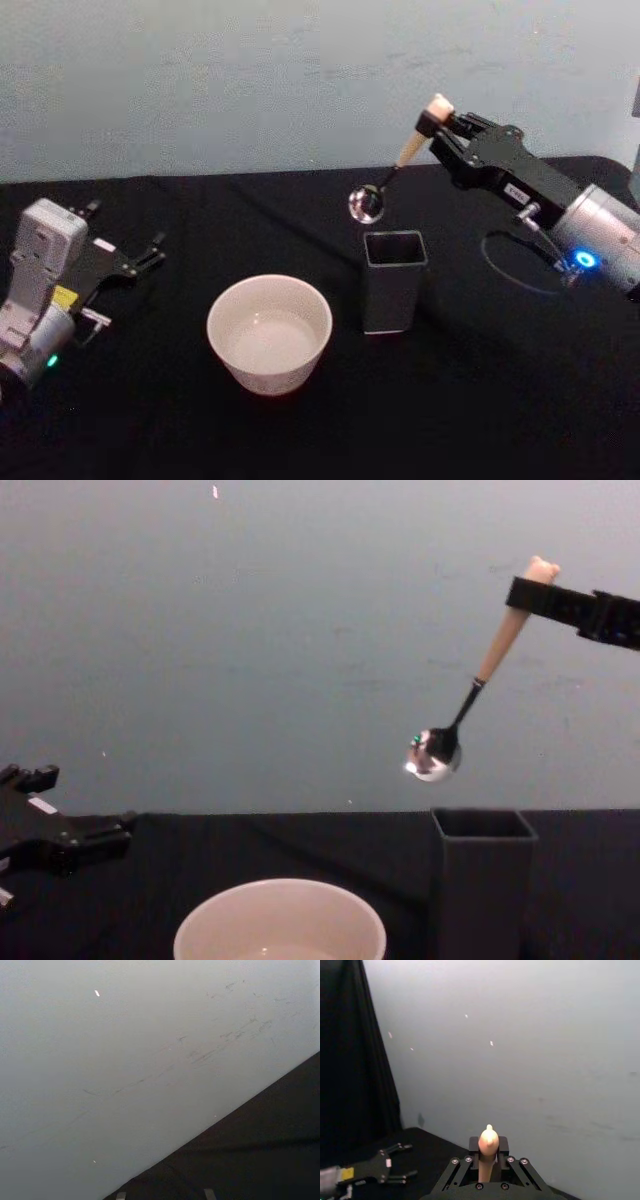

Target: Pick up the stirring spoon with one hand, stir inside the cup, then place it back in its original position.

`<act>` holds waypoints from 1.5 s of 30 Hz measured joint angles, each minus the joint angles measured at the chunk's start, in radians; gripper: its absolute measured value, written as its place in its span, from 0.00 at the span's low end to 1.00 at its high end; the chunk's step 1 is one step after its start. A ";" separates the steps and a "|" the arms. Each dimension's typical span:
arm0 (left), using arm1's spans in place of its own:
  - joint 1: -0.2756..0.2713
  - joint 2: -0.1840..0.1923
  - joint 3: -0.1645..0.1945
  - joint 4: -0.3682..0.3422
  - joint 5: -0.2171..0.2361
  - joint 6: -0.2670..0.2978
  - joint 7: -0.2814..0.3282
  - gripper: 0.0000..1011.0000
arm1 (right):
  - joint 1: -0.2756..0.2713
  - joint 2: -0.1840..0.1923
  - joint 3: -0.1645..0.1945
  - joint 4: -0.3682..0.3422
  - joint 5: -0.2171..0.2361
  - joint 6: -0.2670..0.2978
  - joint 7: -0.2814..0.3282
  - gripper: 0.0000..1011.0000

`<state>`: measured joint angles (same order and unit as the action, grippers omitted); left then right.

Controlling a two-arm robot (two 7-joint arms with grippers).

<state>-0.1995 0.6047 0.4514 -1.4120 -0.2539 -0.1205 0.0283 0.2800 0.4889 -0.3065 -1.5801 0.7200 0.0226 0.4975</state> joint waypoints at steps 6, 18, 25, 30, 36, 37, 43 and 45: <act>0.000 0.000 0.000 0.000 0.000 0.000 0.000 0.99 | 0.024 -0.011 -0.046 0.010 0.006 -0.001 0.023 0.21; 0.000 0.000 0.000 0.000 0.000 0.000 0.000 0.99 | 0.041 -0.011 -0.162 0.029 -0.051 -0.019 0.084 0.21; 0.000 0.000 0.000 0.000 0.000 0.000 0.000 0.99 | 0.050 -0.007 -0.219 0.054 -0.115 -0.040 0.110 0.21; 0.000 0.000 0.000 0.000 0.000 0.000 0.000 0.99 | 0.052 -0.007 -0.236 0.068 -0.139 -0.044 0.124 0.21; 0.000 0.000 0.000 0.000 0.000 0.000 0.000 0.99 | 0.056 -0.011 -0.262 0.086 -0.161 -0.044 0.142 0.21; 0.000 0.000 0.000 0.000 0.000 0.000 0.000 0.99 | 0.057 -0.012 -0.265 0.088 -0.164 -0.044 0.144 0.21; 0.000 0.000 0.000 0.000 0.000 0.000 0.000 0.99 | 0.067 -0.026 -0.289 0.109 -0.184 -0.040 0.155 0.21; 0.000 0.000 0.000 0.000 0.000 0.000 0.000 0.99 | 0.069 -0.030 -0.293 0.114 -0.189 -0.039 0.156 0.21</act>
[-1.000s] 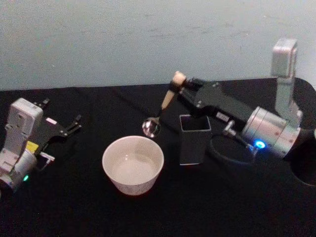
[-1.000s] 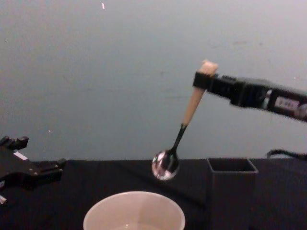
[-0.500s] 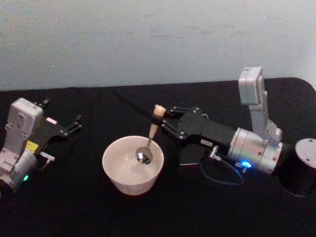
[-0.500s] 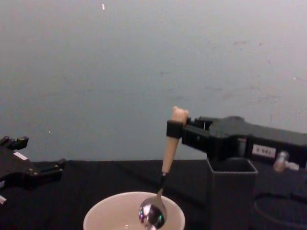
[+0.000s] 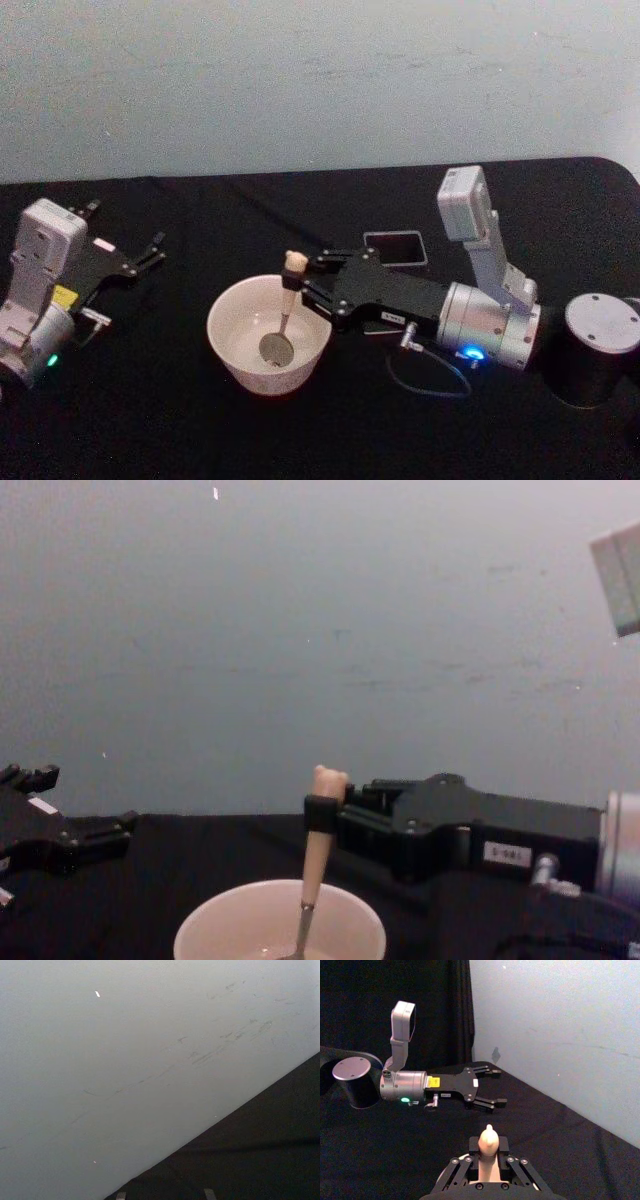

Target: Pick up the stirring spoon with one hand, stir inside the cup, then place it back in its original position.

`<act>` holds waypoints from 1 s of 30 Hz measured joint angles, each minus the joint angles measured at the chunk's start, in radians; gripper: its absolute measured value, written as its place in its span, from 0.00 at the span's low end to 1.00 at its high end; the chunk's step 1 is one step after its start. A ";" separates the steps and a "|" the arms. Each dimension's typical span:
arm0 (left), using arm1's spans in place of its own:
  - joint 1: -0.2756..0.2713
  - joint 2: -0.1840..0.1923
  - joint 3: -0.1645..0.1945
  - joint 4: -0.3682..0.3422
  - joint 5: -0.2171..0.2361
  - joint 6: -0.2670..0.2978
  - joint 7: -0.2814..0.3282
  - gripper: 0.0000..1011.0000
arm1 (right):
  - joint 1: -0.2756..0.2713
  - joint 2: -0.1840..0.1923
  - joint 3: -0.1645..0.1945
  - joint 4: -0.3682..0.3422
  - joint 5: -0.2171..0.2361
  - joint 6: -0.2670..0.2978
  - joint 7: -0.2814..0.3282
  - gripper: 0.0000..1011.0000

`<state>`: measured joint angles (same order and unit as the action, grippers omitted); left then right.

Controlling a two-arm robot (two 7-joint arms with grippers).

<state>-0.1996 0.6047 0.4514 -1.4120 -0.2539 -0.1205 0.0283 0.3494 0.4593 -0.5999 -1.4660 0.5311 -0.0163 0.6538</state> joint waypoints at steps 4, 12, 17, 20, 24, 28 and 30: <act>0.000 0.000 0.000 0.000 0.000 0.000 0.000 0.99 | 0.014 -0.021 -0.015 0.025 -0.012 0.002 0.004 0.21; 0.000 0.000 0.000 0.000 0.000 0.000 0.000 0.99 | 0.052 -0.071 -0.037 0.089 -0.038 -0.003 0.005 0.21; 0.000 0.000 0.000 0.000 0.000 0.000 0.000 0.99 | 0.086 -0.114 -0.040 0.153 -0.053 -0.010 -0.009 0.21; 0.000 0.000 0.000 0.000 0.000 0.000 0.000 0.99 | 0.101 -0.132 -0.033 0.183 -0.057 -0.015 -0.017 0.21; 0.000 0.000 0.000 0.000 0.000 0.000 0.000 0.99 | 0.111 -0.143 -0.019 0.205 -0.061 -0.021 -0.028 0.21; 0.000 0.000 0.000 0.000 0.000 0.000 0.000 0.99 | 0.113 -0.145 -0.005 0.213 -0.064 -0.024 -0.037 0.21; 0.000 0.000 0.000 0.000 0.000 0.000 0.000 0.99 | 0.108 -0.137 0.002 0.208 -0.067 -0.025 -0.039 0.21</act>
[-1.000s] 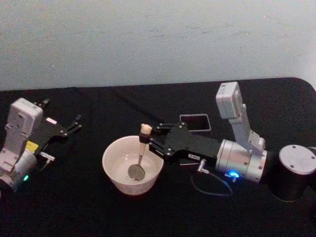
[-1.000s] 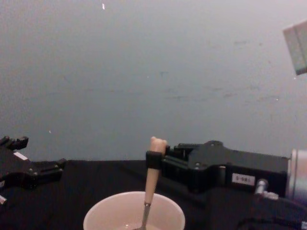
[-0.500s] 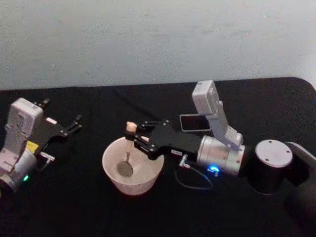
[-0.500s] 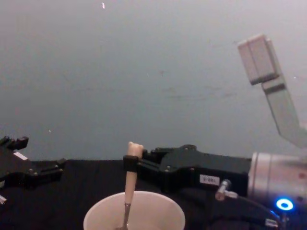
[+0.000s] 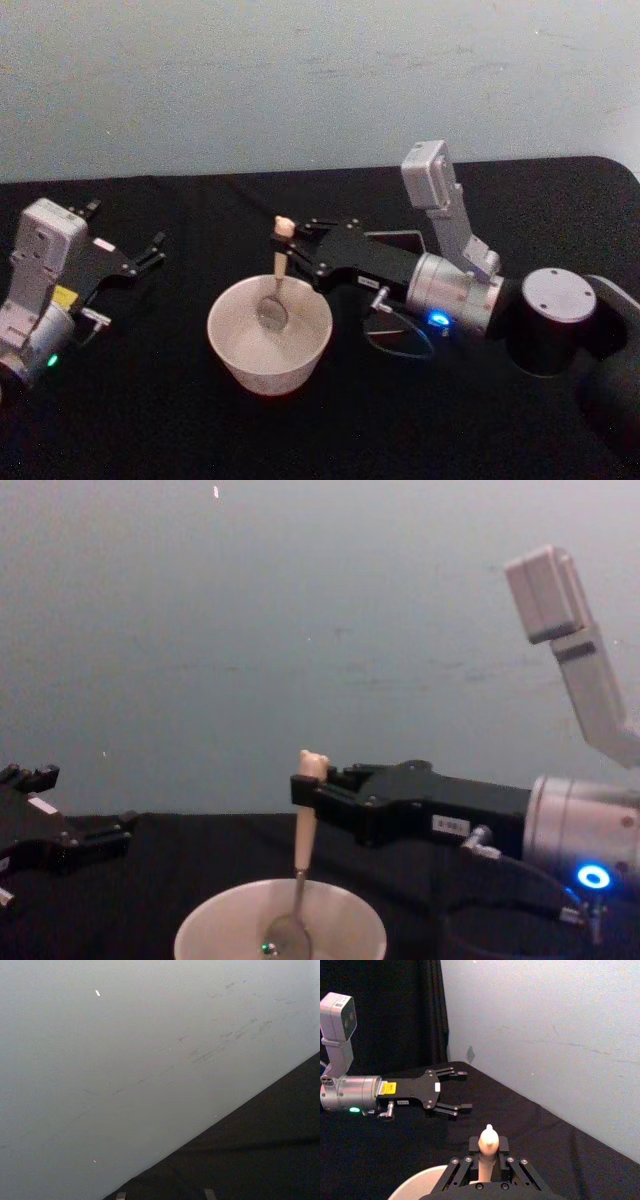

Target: Pick up the stirring spoon with one hand, stir inside the cup, then place it back in its original position.

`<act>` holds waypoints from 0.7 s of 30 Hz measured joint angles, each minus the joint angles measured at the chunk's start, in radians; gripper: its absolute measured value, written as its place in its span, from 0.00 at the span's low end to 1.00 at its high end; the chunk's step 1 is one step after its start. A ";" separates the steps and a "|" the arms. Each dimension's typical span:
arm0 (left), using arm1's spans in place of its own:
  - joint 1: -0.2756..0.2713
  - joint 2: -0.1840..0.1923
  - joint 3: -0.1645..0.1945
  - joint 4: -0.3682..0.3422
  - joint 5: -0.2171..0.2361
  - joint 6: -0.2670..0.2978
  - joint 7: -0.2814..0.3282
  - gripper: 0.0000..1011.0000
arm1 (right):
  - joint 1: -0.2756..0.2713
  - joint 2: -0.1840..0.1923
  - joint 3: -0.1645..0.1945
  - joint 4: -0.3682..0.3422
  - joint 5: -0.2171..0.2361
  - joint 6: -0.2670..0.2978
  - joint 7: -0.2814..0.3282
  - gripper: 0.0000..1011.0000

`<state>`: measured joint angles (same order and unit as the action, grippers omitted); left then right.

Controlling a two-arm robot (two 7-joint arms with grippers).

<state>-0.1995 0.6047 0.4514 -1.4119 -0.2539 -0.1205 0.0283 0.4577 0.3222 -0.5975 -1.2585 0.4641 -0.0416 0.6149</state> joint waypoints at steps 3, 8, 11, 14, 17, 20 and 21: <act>0.000 0.000 0.000 0.000 0.000 0.000 0.000 0.99 | -0.013 0.018 0.010 -0.019 -0.002 0.000 0.001 0.21; 0.000 0.000 0.000 0.000 0.000 0.000 0.000 0.99 | -0.042 0.053 0.028 -0.064 0.005 0.003 0.010 0.21; 0.000 0.000 0.000 0.000 0.000 0.000 0.000 0.99 | -0.062 0.080 0.042 -0.095 0.027 0.015 0.025 0.21; 0.000 0.000 0.000 0.000 0.000 0.000 0.000 0.99 | -0.089 0.116 0.056 -0.134 0.064 0.038 0.052 0.21; 0.000 0.000 0.000 0.000 0.000 0.000 0.000 0.99 | -0.104 0.137 0.059 -0.159 0.088 0.052 0.069 0.21; 0.000 0.000 0.000 0.000 0.000 0.000 0.000 0.99 | -0.119 0.159 0.059 -0.186 0.115 0.066 0.089 0.21; 0.000 0.000 0.000 0.000 0.000 0.000 0.000 0.99 | -0.125 0.167 0.055 -0.197 0.124 0.070 0.097 0.21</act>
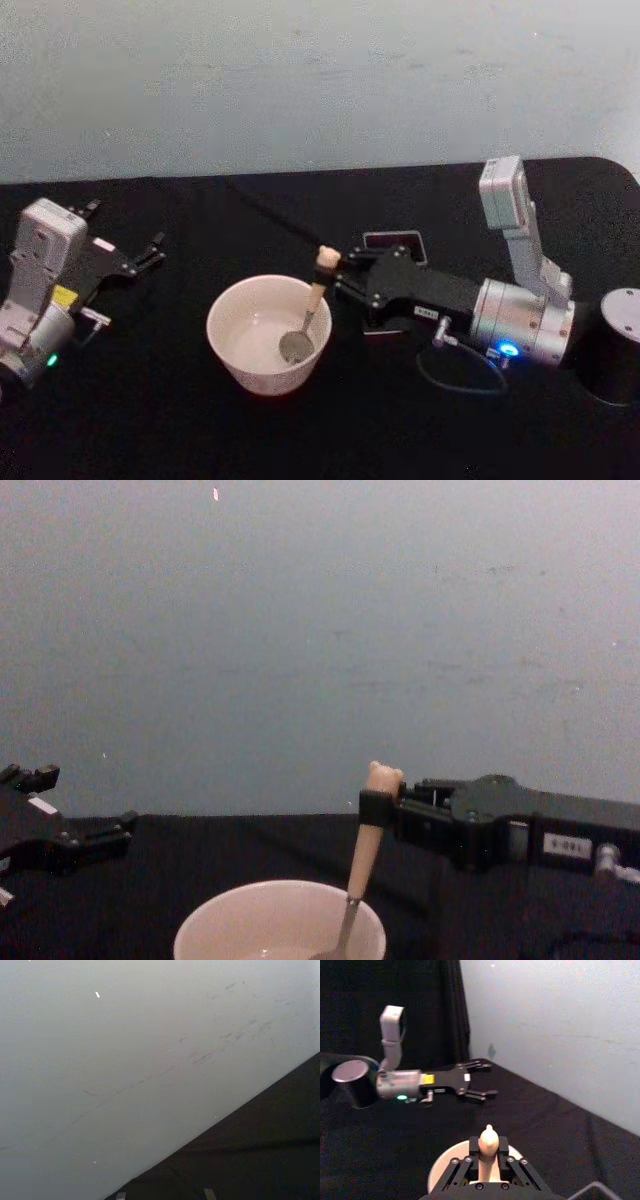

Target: Pick up the stirring spoon with one hand, stir inside the cup, then place it back in its original position.

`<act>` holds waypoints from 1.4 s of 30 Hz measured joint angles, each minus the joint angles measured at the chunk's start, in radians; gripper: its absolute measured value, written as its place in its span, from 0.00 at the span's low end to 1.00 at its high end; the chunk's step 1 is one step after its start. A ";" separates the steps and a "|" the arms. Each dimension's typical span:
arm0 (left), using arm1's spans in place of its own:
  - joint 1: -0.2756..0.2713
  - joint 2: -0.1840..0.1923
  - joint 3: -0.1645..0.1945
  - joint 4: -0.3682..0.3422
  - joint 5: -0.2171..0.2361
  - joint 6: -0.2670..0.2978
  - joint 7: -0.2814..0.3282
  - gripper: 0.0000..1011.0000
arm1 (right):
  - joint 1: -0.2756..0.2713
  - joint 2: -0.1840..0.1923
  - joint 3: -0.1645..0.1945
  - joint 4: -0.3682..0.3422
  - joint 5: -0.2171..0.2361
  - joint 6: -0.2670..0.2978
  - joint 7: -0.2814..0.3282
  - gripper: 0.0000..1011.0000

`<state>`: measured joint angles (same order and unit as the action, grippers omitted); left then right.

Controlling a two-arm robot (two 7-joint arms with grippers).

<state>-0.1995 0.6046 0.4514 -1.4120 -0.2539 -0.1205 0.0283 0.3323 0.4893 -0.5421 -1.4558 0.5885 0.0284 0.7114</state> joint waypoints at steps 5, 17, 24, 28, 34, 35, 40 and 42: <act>0.000 0.000 0.000 0.000 0.000 0.000 0.000 0.99 | -0.006 0.011 -0.027 -0.016 0.013 0.006 0.014 0.21; 0.000 0.000 0.000 0.000 0.000 0.000 0.000 0.99 | 0.041 -0.047 -0.091 0.031 -0.009 -0.009 -0.001 0.21; 0.000 0.000 0.000 0.000 0.000 0.000 0.000 0.99 | 0.085 -0.101 -0.108 0.090 -0.047 -0.015 -0.048 0.21; 0.000 0.000 0.000 0.000 0.000 0.000 0.000 0.99 | 0.110 -0.134 -0.108 0.132 -0.073 -0.023 -0.078 0.21; 0.000 0.000 0.000 0.000 0.000 0.000 0.000 0.99 | 0.128 -0.157 -0.090 0.165 -0.086 -0.026 -0.101 0.21; 0.000 0.000 0.000 0.000 0.000 0.000 0.000 0.99 | 0.129 -0.158 -0.087 0.168 -0.087 -0.027 -0.103 0.21; 0.000 0.000 0.000 0.000 0.000 0.000 0.000 0.99 | 0.128 -0.150 -0.066 0.172 -0.089 -0.027 -0.107 0.21; 0.000 0.000 0.000 0.000 0.000 0.000 0.000 0.99 | 0.123 -0.144 -0.060 0.167 -0.089 -0.026 -0.106 0.21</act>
<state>-0.1995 0.6047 0.4514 -1.4120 -0.2539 -0.1205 0.0283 0.4553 0.3455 -0.6020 -1.2886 0.4998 0.0023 0.6054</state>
